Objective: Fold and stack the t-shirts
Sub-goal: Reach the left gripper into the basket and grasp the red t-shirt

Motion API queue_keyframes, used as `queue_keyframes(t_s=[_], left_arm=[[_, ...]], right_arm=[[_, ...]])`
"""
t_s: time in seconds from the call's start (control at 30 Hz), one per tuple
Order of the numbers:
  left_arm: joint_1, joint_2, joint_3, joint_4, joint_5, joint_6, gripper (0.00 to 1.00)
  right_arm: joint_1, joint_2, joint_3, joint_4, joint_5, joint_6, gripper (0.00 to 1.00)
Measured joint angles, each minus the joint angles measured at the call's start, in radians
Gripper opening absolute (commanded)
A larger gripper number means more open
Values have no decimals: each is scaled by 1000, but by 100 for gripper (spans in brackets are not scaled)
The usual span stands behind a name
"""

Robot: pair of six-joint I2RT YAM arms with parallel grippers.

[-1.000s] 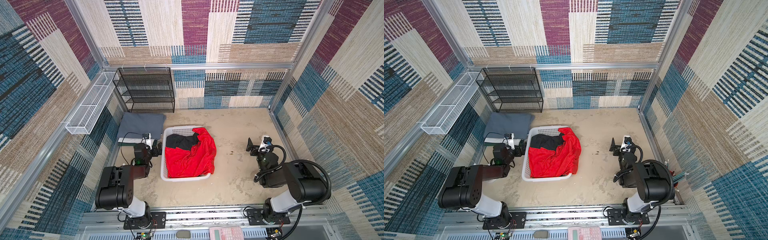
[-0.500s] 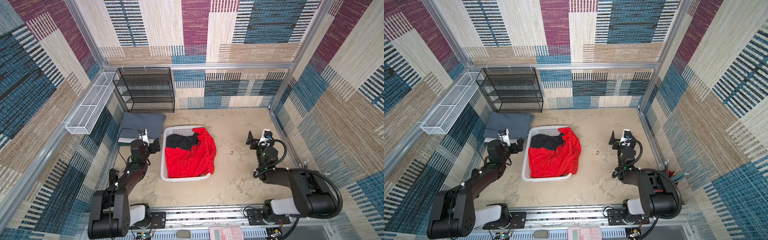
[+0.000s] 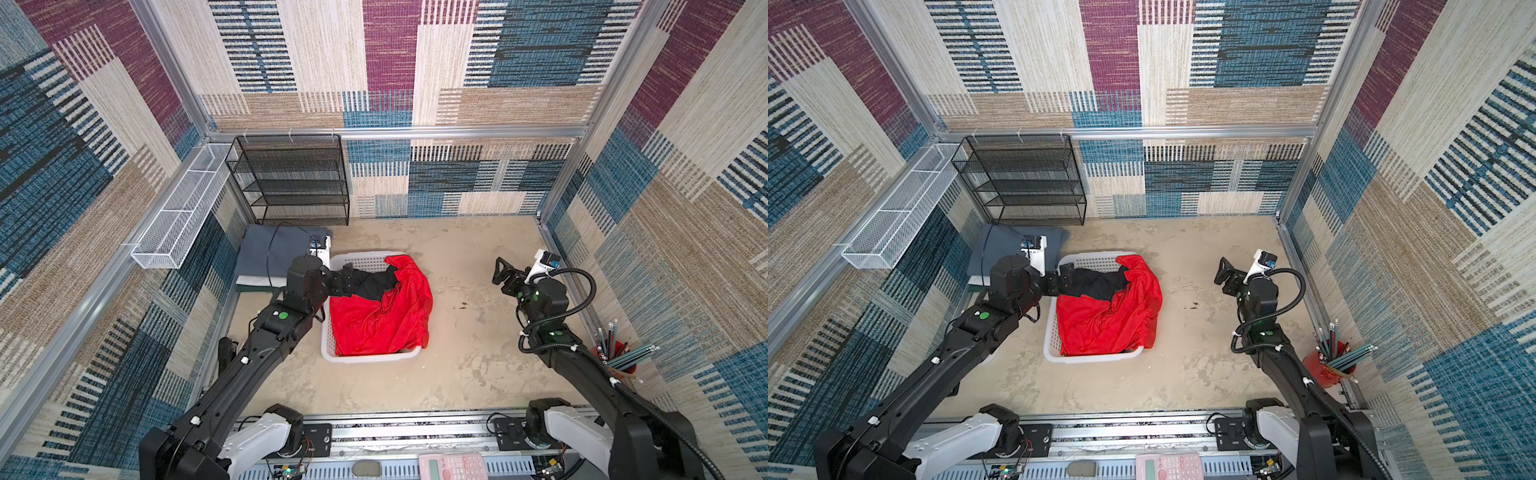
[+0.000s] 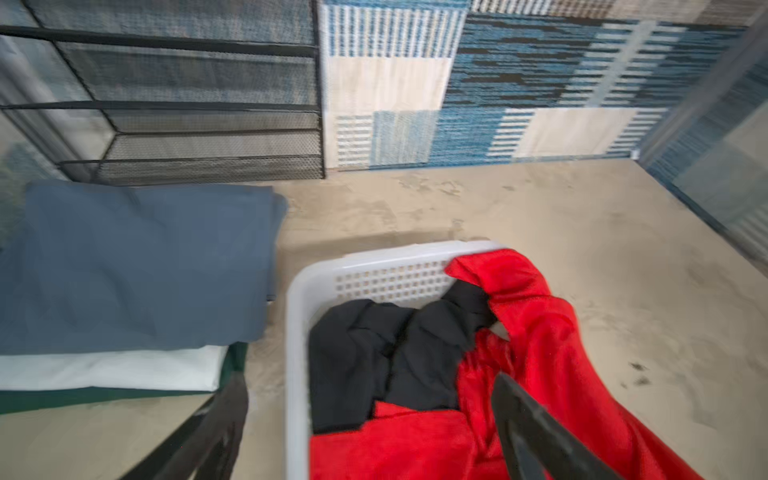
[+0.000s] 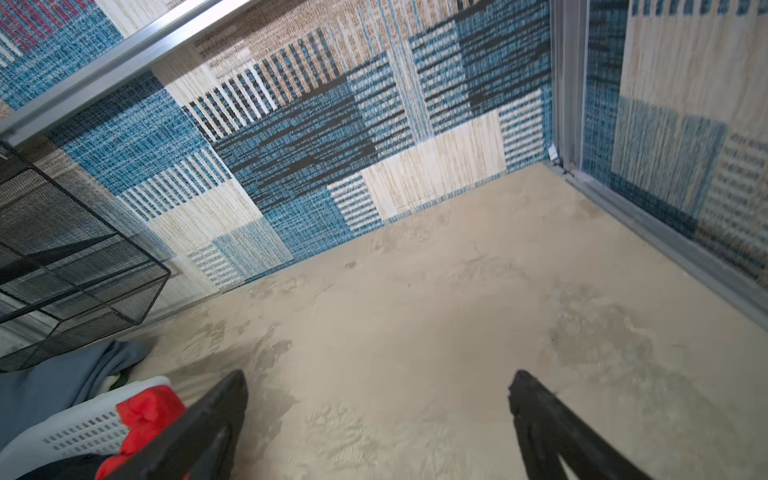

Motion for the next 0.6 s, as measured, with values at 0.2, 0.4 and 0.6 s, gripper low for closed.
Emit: queue_keyframes(t_s=[0.2, 0.4, 0.6], left_arm=[[-234, 85, 66, -135, 108, -40, 91], [-407, 217, 143, -192, 157, -43, 88], [-454, 343, 175, -194, 205, -58, 80]], right_arm=[[0, -187, -39, -170, -84, 78, 99], [-1, -278, -32, -296, -139, 117, 99], [-1, -323, -42, -356, -164, 128, 99]])
